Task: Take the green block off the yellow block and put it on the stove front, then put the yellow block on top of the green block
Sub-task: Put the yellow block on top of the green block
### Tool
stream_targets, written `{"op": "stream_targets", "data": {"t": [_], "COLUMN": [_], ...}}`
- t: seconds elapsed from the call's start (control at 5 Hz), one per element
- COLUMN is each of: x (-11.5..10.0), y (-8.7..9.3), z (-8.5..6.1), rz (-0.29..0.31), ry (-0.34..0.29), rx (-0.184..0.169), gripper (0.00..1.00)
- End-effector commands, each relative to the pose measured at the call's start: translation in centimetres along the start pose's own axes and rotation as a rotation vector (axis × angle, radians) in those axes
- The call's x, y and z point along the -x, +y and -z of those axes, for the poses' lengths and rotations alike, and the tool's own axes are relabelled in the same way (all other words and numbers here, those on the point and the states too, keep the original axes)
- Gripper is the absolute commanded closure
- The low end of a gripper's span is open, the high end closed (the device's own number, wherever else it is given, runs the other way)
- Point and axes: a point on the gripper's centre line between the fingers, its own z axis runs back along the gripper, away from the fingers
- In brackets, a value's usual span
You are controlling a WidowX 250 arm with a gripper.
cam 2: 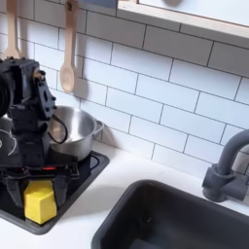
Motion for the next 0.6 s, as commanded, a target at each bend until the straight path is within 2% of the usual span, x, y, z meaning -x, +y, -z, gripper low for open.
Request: {"op": "stream_targets", "data": {"t": [0.0, 0.2, 0.4], "x": [0.0, -0.2, -0.3], "y": [-0.3, 0.5, 1.3], "z": [-1.8, -2.7, -2.3], "rz": [0.021, 0.011, 0.01], "ry": [-0.007, -0.028, -0.015], "rx": [0.056, 0.059, 0.055], "gripper": [1.0, 1.0, 1.0]}}
